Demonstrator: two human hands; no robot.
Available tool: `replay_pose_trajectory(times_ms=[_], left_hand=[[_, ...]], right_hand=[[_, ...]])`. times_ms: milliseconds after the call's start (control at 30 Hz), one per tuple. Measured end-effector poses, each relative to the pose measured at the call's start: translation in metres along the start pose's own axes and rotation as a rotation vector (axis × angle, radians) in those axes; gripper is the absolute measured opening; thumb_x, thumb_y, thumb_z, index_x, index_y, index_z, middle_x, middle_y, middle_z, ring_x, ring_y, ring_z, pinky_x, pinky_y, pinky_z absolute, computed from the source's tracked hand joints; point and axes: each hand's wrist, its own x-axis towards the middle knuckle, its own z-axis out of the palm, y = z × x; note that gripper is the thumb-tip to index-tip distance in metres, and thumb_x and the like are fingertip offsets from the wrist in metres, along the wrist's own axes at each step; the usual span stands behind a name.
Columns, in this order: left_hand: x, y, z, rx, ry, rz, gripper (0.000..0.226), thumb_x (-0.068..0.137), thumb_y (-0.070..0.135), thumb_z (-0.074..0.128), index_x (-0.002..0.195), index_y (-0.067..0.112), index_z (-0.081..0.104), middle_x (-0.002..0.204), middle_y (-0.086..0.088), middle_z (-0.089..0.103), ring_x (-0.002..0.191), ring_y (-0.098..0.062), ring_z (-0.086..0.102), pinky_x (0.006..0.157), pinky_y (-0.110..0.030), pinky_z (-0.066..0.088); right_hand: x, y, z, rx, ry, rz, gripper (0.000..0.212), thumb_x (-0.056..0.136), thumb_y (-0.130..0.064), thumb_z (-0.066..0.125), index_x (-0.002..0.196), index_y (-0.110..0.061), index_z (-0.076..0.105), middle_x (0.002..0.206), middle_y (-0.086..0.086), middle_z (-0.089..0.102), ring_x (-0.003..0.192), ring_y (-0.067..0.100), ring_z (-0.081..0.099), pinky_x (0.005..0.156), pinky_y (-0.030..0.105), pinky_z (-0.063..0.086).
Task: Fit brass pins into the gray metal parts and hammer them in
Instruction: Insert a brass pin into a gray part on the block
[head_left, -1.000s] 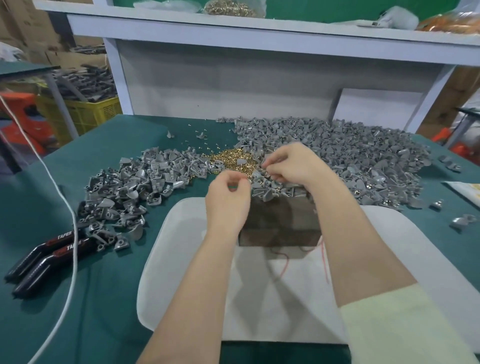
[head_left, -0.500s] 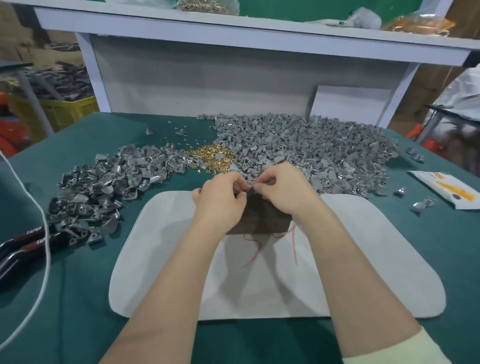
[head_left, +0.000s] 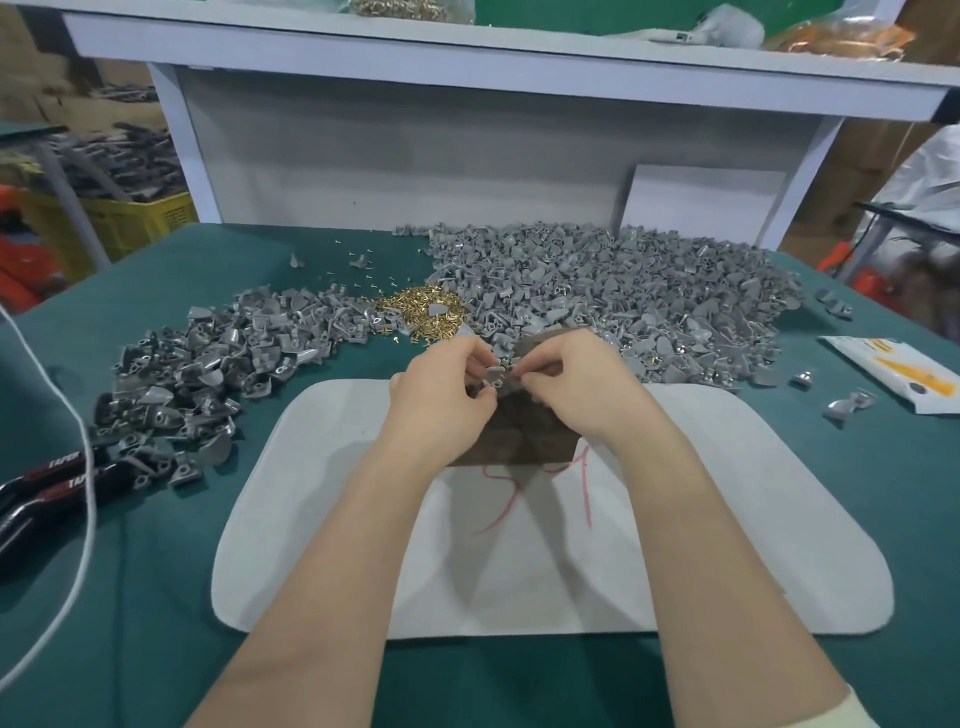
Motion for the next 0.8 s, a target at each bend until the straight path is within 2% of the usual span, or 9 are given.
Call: replay_pose_trajectory(times_ms=[67, 133, 200, 267, 400, 533, 667, 800], left_hand=[[0.0, -0.001, -0.003, 0.033, 0.005, -0.035, 0.018, 0.083, 0.02, 0.067, 0.092, 0.03, 0.054, 0.094, 0.011, 0.06, 0.099, -0.017, 0.06, 0.096, -0.041, 0.044], [0.0, -0.001, -0.005, 0.081, -0.004, -0.073, 0.015, 0.082, 0.026, 0.069, 0.088, 0.03, 0.055, 0.101, 0.006, 0.062, 0.103, -0.019, 0.059, 0.095, -0.042, 0.045], [0.0, -0.001, -0.005, 0.097, -0.009, -0.088, 0.013, 0.081, 0.029, 0.069, 0.083, 0.031, 0.057, 0.102, 0.005, 0.062, 0.103, -0.02, 0.058, 0.094, -0.042, 0.045], [0.0, 0.0, -0.004, 0.074, 0.007, -0.075, 0.011, 0.081, 0.03, 0.069, 0.084, 0.03, 0.058, 0.101, 0.006, 0.06, 0.101, -0.019, 0.058, 0.093, -0.041, 0.045], [0.001, 0.002, -0.001, -0.003, 0.078, 0.003, 0.006, 0.085, 0.027, 0.066, 0.087, 0.03, 0.061, 0.09, 0.012, 0.053, 0.088, -0.012, 0.054, 0.088, -0.034, 0.045], [0.001, 0.003, 0.003, -0.035, 0.118, 0.06, 0.01, 0.087, 0.02, 0.063, 0.082, 0.027, 0.06, 0.085, 0.013, 0.054, 0.082, -0.009, 0.051, 0.076, -0.024, 0.039], [0.001, 0.004, 0.003, -0.01, 0.136, 0.076, 0.011, 0.087, 0.019, 0.063, 0.08, 0.026, 0.059, 0.083, 0.012, 0.052, 0.082, -0.012, 0.05, 0.079, -0.029, 0.042], [0.001, 0.005, 0.003, 0.004, 0.136, 0.077, 0.011, 0.087, 0.019, 0.063, 0.079, 0.026, 0.058, 0.089, 0.01, 0.054, 0.088, -0.016, 0.056, 0.084, -0.036, 0.046]], right_hand=[[0.0, 0.004, -0.001, 0.045, 0.043, 0.006, 0.023, 0.087, -0.008, 0.056, 0.092, -0.021, 0.074, 0.064, -0.015, 0.057, 0.076, 0.017, 0.061, 0.073, 0.026, 0.047], [0.001, 0.005, 0.001, 0.139, 0.077, 0.02, 0.02, 0.088, -0.008, 0.057, 0.092, -0.022, 0.069, 0.07, -0.011, 0.059, 0.081, 0.019, 0.063, 0.082, 0.033, 0.052], [0.002, 0.003, 0.004, 0.225, 0.102, 0.026, 0.018, 0.087, -0.008, 0.059, 0.08, -0.025, 0.061, 0.072, -0.004, 0.061, 0.082, 0.025, 0.065, 0.085, 0.043, 0.053], [0.003, 0.003, 0.004, 0.274, 0.116, 0.016, 0.026, 0.086, -0.007, 0.06, 0.072, -0.028, 0.059, 0.071, -0.002, 0.063, 0.08, 0.026, 0.066, 0.084, 0.048, 0.053], [0.0, 0.001, 0.004, 0.366, 0.094, -0.015, 0.033, 0.086, -0.002, 0.06, 0.069, -0.029, 0.065, 0.066, -0.006, 0.065, 0.072, 0.015, 0.066, 0.084, 0.046, 0.054], [-0.001, -0.005, 0.007, 0.403, 0.113, -0.04, 0.031, 0.084, 0.001, 0.061, 0.073, -0.028, 0.061, 0.075, 0.002, 0.066, 0.078, 0.024, 0.066, 0.083, 0.047, 0.054], [-0.001, -0.006, 0.008, 0.412, 0.101, -0.043, 0.026, 0.084, 0.0, 0.061, 0.078, -0.025, 0.057, 0.079, 0.003, 0.064, 0.079, 0.024, 0.063, 0.083, 0.047, 0.053], [-0.001, -0.006, 0.01, 0.423, 0.095, -0.016, 0.023, 0.085, -0.006, 0.062, 0.079, -0.028, 0.059, 0.081, 0.003, 0.067, 0.081, 0.024, 0.065, 0.083, 0.049, 0.053]])
